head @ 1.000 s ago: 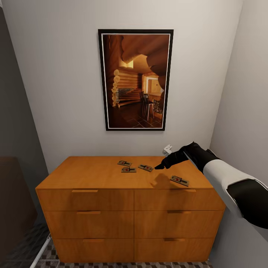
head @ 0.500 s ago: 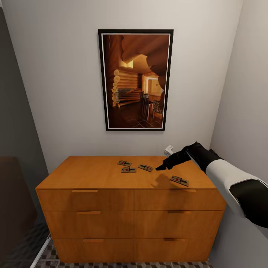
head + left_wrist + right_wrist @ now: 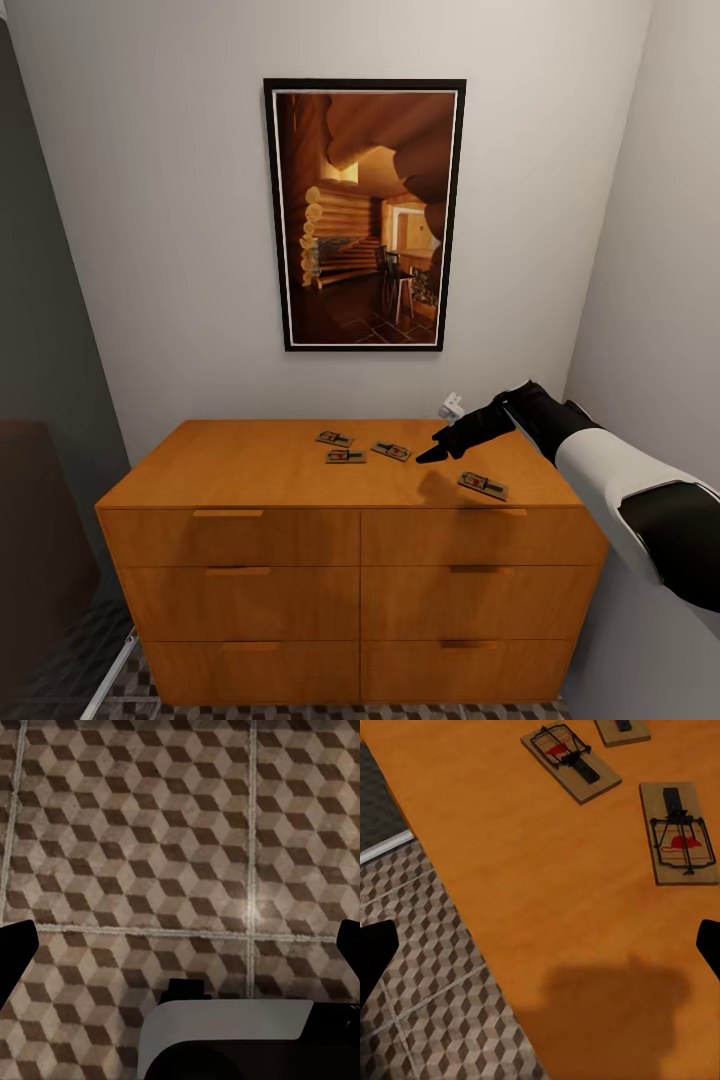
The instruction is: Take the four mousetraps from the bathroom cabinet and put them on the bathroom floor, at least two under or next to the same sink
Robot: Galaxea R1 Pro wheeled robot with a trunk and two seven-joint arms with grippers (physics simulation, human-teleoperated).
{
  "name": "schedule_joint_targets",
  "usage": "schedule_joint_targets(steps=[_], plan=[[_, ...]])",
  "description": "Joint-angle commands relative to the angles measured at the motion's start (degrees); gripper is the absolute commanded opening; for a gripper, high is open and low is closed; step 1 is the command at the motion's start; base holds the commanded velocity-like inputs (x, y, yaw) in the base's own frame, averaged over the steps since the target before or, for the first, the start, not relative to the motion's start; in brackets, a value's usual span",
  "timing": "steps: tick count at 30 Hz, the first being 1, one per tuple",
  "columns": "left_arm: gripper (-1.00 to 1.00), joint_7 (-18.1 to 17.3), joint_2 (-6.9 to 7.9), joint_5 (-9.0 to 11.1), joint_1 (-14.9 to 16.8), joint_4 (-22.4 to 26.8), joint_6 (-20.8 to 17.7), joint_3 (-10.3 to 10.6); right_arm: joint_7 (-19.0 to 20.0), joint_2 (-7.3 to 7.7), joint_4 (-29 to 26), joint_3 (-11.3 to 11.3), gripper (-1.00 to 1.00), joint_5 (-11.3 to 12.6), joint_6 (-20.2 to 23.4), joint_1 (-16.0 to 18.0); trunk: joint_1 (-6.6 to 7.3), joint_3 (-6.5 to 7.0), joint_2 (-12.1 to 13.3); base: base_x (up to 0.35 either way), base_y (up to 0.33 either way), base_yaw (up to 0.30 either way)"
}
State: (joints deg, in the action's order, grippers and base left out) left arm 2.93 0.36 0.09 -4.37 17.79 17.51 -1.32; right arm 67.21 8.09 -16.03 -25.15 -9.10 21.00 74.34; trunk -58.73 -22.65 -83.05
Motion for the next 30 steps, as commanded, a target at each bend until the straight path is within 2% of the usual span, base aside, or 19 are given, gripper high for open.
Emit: schedule_joint_targets(steps=[1,13,24,30], plan=[[1.00,0.05,-0.03,0.00,-0.02,0.08,0.07,-0.09,0.34,0.00,-0.15,0.28,1.00,-0.45,0.56,0.00,0.00,-0.06,-0.03,0.000,0.000,0.000],[1.00,0.04,-0.01,0.00,-0.04,0.05,0.07,-0.09,0.46,0.07,-0.07,0.20,1.00,-0.53,0.53,-0.02,0.00,-0.06,-0.03,0.010,0.000,0.000],[1.00,0.01,-0.01,0.00,-0.06,0.05,0.07,-0.09,0.39,0.10,0.01,0.19,1.00,-0.57,0.51,-0.03,0.00,-0.06,-0.03,0.183,0.077,0.000],[1.00,0.05,-0.01,0.00,-0.06,0.05,0.07,-0.09,0.23,0.63,0.08,0.19,1.00,-0.56,0.47,-0.03,0.00,-0.06,-0.03,0.057,0.023,0.000]])
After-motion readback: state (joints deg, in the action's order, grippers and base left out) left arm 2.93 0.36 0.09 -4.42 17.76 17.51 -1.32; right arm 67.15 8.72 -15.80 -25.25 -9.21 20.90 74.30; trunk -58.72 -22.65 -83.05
